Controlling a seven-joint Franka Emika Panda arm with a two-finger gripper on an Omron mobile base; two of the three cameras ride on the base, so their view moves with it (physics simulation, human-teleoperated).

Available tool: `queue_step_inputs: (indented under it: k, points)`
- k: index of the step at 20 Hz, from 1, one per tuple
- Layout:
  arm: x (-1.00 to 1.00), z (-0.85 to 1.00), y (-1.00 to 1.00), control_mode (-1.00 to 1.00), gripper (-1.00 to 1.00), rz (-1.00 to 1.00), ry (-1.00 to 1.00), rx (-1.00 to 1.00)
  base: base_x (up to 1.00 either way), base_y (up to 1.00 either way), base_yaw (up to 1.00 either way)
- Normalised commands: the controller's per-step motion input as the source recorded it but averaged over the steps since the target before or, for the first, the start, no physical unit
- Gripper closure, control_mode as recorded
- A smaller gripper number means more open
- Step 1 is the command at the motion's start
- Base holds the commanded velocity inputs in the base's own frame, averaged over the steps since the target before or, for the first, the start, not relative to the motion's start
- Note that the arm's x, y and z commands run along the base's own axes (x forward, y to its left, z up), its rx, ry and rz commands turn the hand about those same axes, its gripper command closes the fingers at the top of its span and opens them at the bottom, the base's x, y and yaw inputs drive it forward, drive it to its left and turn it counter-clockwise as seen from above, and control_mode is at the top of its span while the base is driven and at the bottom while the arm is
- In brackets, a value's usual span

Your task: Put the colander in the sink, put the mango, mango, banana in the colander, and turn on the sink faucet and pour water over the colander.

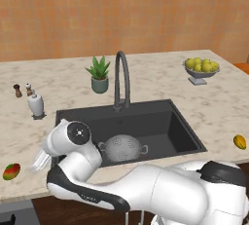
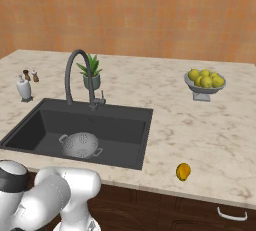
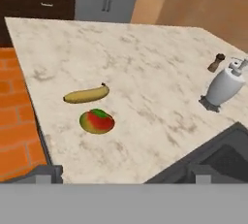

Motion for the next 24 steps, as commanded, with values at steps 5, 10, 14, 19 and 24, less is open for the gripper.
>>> queue_step_inputs:
  k: [5, 10, 14, 19, 24]
  points:
    - [0.12, -0.18, 0.44, -1.0, -1.0, -0.38, 0.31, 0.41, 0.0, 0.0, 0.0]
    - [0.0, 0.01, 0.47, -1.0, -1.0, -0.41, 0.43, 0.19, 0.0, 0.0, 0.0]
    - [0.0, 0.0, 0.43, -1.0, -1.0, -0.41, 0.56, 0.13, 0.0, 0.0, 0.0]
    - [0.03, 0.05, 0.51, -1.0, -1.0, -0.33, 0.55, 0.12, 0.0, 0.0, 0.0]
    - [0.06, -0.53, 0.2, -1.0, -1.0, -0.13, 0.35, 0.05, 0.0, 0.0, 0.0]
